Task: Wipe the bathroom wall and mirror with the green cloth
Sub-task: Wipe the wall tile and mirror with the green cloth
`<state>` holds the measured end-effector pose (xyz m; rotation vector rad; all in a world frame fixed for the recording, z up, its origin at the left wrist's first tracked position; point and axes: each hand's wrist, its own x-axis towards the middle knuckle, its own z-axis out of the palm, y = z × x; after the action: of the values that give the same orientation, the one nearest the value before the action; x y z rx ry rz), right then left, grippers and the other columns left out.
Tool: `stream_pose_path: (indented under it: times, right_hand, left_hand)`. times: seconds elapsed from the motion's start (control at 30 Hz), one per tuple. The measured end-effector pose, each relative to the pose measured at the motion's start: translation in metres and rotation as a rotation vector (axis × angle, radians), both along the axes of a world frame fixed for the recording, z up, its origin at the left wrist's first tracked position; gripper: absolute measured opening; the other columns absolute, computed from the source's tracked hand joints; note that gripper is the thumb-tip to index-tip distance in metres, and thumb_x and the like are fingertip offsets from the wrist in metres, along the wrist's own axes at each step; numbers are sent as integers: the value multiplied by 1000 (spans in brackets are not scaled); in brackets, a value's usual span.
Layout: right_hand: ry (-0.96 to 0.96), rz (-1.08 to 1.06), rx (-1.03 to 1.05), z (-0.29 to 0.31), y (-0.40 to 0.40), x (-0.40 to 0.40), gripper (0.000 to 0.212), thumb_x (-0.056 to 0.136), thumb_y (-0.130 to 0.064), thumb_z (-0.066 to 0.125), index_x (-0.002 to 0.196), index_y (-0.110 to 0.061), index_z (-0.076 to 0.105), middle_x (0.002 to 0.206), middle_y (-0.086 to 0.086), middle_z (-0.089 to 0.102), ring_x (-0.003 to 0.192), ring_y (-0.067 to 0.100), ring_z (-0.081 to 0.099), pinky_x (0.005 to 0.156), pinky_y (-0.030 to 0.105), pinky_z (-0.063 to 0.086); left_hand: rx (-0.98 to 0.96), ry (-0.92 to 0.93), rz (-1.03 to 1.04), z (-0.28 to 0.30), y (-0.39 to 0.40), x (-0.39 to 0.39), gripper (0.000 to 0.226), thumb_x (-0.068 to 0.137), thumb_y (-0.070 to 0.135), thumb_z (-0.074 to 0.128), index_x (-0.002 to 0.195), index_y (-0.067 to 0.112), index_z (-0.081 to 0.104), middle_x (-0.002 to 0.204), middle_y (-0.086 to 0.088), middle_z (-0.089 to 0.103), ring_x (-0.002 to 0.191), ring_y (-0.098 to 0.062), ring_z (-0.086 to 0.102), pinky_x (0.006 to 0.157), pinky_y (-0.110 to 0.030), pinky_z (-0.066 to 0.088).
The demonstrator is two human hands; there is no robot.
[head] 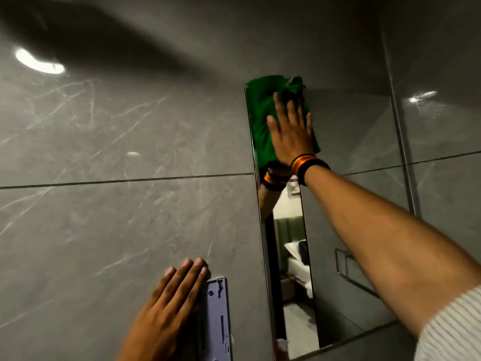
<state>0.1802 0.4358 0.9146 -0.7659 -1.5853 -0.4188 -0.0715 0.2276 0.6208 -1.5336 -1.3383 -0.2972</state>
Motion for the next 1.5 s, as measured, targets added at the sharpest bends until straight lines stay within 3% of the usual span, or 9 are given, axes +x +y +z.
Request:
stream_pose_path:
  times: [0.33, 0.47, 0.6, 0.77, 0.93, 1.03, 1.13, 1.33, 1.5]
  right_hand:
    - [338, -8, -233, 26, 112, 128, 61, 97, -57, 14, 153, -34, 4, 165, 10, 4, 151, 33, 4, 119, 57, 3]
    - [451, -25, -381, 43, 145, 162, 64, 97, -57, 13, 154, -30, 3, 165, 10, 0, 150, 35, 2, 120, 57, 3]
    - [568, -65, -415, 17, 154, 166, 66, 98, -56, 16, 155, -24, 6, 164, 13, 2, 151, 33, 2, 121, 51, 0]
    - [604, -42, -485, -79, 142, 173, 69, 97, -59, 18, 155, -23, 7, 164, 13, 5, 151, 30, 4, 123, 45, 2]
    - [678, 22, -576, -240, 130, 168, 70, 96, -63, 21, 155, -27, 7, 164, 15, 6, 150, 34, 7, 121, 48, 5]
    - [738, 15, -713, -337, 117, 161, 70, 96, -63, 23, 155, -29, 6, 163, 19, 9, 148, 38, 14, 119, 50, 12]
    - [784, 17, -794, -403, 109, 156, 76, 92, -67, 21, 155, -29, 3, 162, 21, 8, 147, 42, 16, 119, 52, 15]
    - [815, 82, -785, -417, 89, 132, 83, 81, -80, 12, 151, -40, -2, 163, 14, 8, 145, 42, 21, 116, 58, 25]
    - [585, 45, -684, -431, 37, 60, 79, 87, -75, 9, 153, -33, 0, 163, 14, 11, 150, 34, 11, 119, 55, 21]
  left_hand:
    - [193, 49, 5, -8, 11, 5, 49, 97, 27, 38, 141, 7, 48, 152, -11, 43, 145, -28, 32, 115, -47, 29]
    - [210, 29, -6, -10, 17, 4, 49, 98, 27, 37, 141, 8, 48, 152, -11, 44, 146, -28, 32, 112, -49, 32]
    - [187, 41, -9, -8, 16, 1, 55, 93, 21, 42, 145, 4, 40, 157, -14, 36, 145, -31, 32, 114, -51, 30]
    - [127, 8, -28, -8, 15, 2, 59, 89, 12, 38, 146, -1, 35, 159, -18, 30, 147, -36, 27, 118, -54, 23]
    - [91, 4, -40, -10, 12, 4, 67, 82, 12, 46, 147, -3, 33, 159, -21, 29, 148, -37, 22, 118, -57, 21]
    - [94, -17, -55, -11, 13, 5, 63, 86, 13, 40, 146, -4, 34, 159, -21, 28, 148, -37, 22, 117, -59, 22]
    - [100, 1, -60, -9, 12, 6, 64, 85, 10, 40, 147, -4, 33, 159, -21, 27, 148, -38, 22, 118, -59, 21]
    - [125, -10, -64, -11, 15, 7, 63, 87, 10, 44, 148, 0, 33, 160, -17, 27, 148, -36, 25, 115, -60, 27]
    - [132, -6, -45, -12, 16, 3, 70, 82, 7, 53, 149, 1, 31, 162, -15, 23, 149, -35, 23, 117, -58, 24]
